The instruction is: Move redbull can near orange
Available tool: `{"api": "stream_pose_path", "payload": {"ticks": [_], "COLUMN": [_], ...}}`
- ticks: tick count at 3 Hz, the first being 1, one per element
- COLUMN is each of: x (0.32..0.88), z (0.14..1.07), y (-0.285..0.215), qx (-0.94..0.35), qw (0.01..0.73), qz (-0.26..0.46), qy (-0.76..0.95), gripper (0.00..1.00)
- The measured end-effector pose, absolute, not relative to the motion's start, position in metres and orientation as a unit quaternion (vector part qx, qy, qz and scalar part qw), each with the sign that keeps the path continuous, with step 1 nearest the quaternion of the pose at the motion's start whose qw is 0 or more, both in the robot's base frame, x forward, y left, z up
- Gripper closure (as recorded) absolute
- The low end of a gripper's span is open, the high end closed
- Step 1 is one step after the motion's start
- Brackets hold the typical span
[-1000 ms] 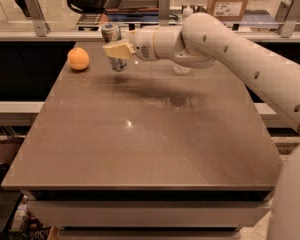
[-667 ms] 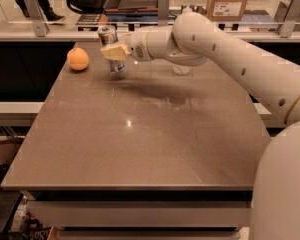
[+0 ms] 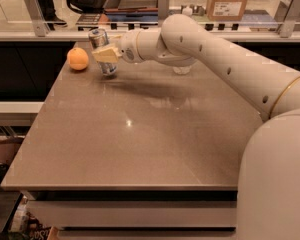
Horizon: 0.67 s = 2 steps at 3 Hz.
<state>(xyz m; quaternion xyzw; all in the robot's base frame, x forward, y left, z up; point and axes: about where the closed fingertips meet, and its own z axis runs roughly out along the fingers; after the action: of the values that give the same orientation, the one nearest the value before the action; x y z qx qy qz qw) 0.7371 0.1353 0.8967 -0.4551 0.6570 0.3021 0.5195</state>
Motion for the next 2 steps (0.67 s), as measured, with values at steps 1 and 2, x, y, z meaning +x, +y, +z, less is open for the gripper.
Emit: {"api": "stream_pose_path", "payload": {"ticks": [1,2], "x": [0.7392,0.7400], "z": [0.8951,0.8937], "y": [0.1493,0.1568], "qx": [-0.453,-0.455], "qw": [0.538,0.544], "qz": [0.313,0.313], "qy": [0.638,0.632], "gripper": [1.00,1.00]}}
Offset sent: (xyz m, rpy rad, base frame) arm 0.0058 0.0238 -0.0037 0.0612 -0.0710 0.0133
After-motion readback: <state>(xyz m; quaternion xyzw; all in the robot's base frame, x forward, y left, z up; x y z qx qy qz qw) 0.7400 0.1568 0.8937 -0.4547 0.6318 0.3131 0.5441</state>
